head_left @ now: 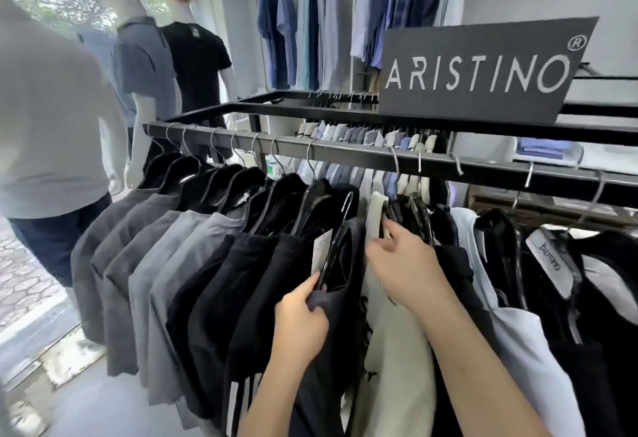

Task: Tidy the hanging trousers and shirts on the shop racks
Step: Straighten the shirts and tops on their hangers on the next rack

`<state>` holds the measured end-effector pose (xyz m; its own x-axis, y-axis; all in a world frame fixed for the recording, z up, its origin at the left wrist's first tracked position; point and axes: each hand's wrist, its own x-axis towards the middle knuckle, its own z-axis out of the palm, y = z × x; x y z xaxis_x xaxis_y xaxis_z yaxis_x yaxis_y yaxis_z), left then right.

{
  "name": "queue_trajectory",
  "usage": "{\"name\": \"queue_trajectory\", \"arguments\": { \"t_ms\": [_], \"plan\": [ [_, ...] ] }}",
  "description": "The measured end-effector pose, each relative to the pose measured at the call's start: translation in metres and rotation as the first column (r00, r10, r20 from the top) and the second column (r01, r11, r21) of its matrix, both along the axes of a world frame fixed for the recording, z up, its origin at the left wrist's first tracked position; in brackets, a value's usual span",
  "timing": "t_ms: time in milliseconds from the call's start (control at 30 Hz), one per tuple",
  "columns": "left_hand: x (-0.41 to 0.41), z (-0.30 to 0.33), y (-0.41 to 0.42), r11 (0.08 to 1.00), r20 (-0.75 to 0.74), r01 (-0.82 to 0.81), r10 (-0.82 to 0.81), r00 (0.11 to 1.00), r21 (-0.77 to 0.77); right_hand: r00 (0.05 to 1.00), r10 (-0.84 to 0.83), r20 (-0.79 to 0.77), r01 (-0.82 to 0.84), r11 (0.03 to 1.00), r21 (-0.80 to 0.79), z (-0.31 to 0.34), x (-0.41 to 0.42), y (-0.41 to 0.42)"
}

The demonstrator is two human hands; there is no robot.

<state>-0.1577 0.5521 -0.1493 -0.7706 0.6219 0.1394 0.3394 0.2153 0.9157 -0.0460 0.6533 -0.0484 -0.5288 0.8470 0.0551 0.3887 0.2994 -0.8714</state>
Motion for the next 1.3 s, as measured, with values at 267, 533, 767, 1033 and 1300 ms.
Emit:
{"name": "queue_trajectory", "arguments": {
  "t_ms": [267, 533, 767, 1033, 1300],
  "plan": [
    [0.019, -0.012, -0.098, 0.994, -0.019, -0.097, 0.096, 0.995, -0.058, 0.991, 0.021, 0.135, -0.055, 0.967, 0.25, -0.016, -0.006, 0.0],
    [0.031, 0.038, -0.222, 0.959, -0.127, -0.23, 0.21, 0.969, -0.164, 0.845, 0.46, 0.272, -0.531, 0.78, 0.332, -0.032, -0.028, -0.065],
    [0.033, 0.063, -0.314, 0.92, -0.148, -0.343, 0.318, 0.936, -0.19, 0.565, 0.782, 0.262, -0.813, 0.473, 0.341, -0.038, -0.054, -0.131],
    [0.022, 0.038, -0.361, 0.562, -0.479, -0.821, 0.696, 0.535, -0.1, 0.373, 0.909, 0.188, -0.917, 0.331, 0.222, -0.058, -0.092, -0.217],
    [0.034, 0.003, -0.338, 0.569, -0.03, -0.821, 0.821, 0.571, -0.049, 0.443, 0.861, 0.251, -0.897, 0.423, 0.132, -0.079, -0.112, -0.297]
  ]
}}
